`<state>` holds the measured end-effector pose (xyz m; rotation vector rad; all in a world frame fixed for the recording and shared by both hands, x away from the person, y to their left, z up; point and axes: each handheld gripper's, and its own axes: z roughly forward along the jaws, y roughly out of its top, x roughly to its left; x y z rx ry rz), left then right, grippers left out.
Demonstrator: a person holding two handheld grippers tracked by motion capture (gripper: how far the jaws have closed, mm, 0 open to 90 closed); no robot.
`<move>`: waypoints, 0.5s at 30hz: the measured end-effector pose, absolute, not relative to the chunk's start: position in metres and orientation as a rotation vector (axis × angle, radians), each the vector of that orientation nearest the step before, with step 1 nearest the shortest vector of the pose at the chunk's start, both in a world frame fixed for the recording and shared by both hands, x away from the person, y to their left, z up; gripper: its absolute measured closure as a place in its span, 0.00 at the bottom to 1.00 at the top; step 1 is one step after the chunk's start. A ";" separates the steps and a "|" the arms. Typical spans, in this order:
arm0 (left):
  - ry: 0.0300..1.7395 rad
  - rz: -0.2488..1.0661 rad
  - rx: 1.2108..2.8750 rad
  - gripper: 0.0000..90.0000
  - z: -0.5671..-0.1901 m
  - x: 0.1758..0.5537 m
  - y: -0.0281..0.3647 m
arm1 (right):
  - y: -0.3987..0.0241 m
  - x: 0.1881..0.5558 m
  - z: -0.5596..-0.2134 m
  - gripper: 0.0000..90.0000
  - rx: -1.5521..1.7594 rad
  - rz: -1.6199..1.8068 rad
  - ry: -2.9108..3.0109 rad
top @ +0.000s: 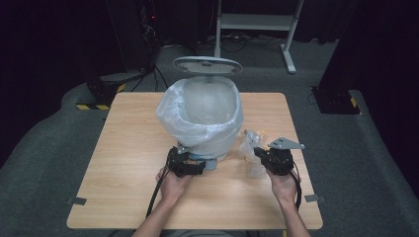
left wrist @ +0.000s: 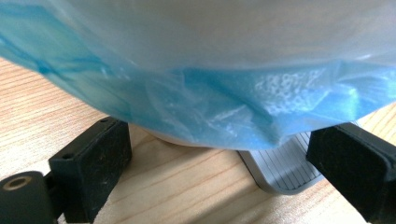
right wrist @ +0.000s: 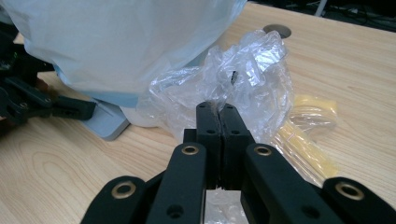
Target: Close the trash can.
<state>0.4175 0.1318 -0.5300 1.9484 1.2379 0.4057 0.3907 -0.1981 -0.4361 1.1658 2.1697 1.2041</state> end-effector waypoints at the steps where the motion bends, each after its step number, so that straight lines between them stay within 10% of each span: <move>1: 1.236 0.400 1.945 0.07 -0.530 0.417 0.131 | -0.199 0.390 -0.435 0.99 1.163 1.205 2.165; 15: 1.237 0.407 1.948 0.07 -0.530 0.418 0.132 | -0.210 0.380 -0.419 0.99 1.144 1.253 2.163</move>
